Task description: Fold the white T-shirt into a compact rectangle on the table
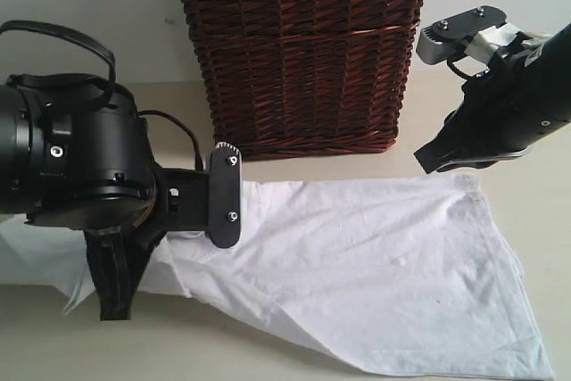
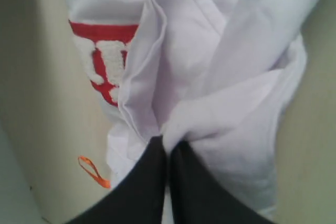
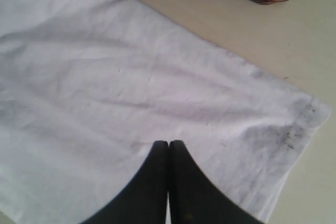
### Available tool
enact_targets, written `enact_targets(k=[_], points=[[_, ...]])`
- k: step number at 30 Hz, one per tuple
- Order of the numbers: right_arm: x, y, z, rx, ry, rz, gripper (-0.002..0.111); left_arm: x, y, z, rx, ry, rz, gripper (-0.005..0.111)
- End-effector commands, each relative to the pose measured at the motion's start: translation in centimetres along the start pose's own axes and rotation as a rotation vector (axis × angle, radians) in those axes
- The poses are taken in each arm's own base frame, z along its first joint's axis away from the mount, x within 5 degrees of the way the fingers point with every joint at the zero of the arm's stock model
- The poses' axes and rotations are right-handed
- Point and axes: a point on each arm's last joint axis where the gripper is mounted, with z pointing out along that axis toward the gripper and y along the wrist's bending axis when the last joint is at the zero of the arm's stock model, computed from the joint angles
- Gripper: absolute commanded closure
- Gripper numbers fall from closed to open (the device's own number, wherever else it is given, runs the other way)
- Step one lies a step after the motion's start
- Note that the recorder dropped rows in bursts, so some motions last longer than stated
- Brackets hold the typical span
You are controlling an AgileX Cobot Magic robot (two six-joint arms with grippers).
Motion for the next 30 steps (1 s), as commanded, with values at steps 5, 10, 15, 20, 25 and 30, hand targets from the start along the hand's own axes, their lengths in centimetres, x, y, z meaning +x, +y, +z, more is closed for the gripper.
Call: enact_targets(k=[5, 10, 15, 20, 25, 30], points=[[-0.1, 0.2, -0.1, -0.012, -0.014, 0.003, 0.108, 1.0, 3.8, 3.4, -0.121, -0.095, -0.168, 0.063], [-0.1, 0.2, -0.1, -0.014, -0.013, -0.003, 0.108, 3.4, 5.8, 6.3, -0.131, -0.084, -0.456, 0.081], [-0.1, 0.2, -0.1, -0.012, -0.017, -0.017, 0.108, 5.2, 6.2, 4.4, -0.128, -0.017, -0.563, 0.086], [-0.1, 0.3, -0.1, -0.019, -0.015, -0.01, 0.108, 6.1, 4.1, -0.1, 0.153, -0.065, -0.666, 0.09], [-0.1, 0.5, -0.1, -0.039, -0.01, 0.007, 0.108, 7.1, -0.4, -2.8, 0.552, -0.017, -0.581, 0.107], [0.0, 0.6, -0.1, -0.053, -0.008, 0.02, 0.108, 7.8, -3.7, 0.1, 0.574, 0.034, -0.553, 0.107]])
